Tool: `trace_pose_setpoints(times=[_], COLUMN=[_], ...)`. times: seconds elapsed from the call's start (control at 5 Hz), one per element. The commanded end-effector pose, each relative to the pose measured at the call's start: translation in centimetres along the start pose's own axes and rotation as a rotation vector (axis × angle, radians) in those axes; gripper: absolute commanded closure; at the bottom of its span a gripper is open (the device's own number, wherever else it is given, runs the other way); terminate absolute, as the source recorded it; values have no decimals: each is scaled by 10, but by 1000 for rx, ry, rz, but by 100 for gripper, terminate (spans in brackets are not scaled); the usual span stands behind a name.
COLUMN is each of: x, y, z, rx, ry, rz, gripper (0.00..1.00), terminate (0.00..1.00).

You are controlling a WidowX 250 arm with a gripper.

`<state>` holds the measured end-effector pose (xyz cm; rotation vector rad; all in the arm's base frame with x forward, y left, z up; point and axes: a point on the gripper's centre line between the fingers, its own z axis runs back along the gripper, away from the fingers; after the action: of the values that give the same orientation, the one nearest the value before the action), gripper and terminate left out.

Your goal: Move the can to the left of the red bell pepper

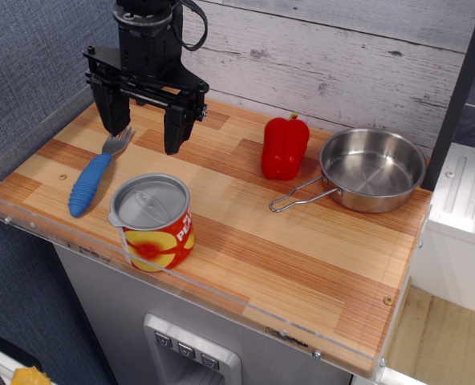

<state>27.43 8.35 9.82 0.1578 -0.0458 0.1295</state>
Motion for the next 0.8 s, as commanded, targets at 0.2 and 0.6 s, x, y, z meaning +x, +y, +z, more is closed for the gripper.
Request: trace_pose_setpoints(times=[0.2, 0.6], x=[-28, -72], y=[-16, -24], z=[17, 23], rx=[-8, 22], ry=[15, 43], rz=[3, -60], gripper=[0, 0], terminate=[0, 0])
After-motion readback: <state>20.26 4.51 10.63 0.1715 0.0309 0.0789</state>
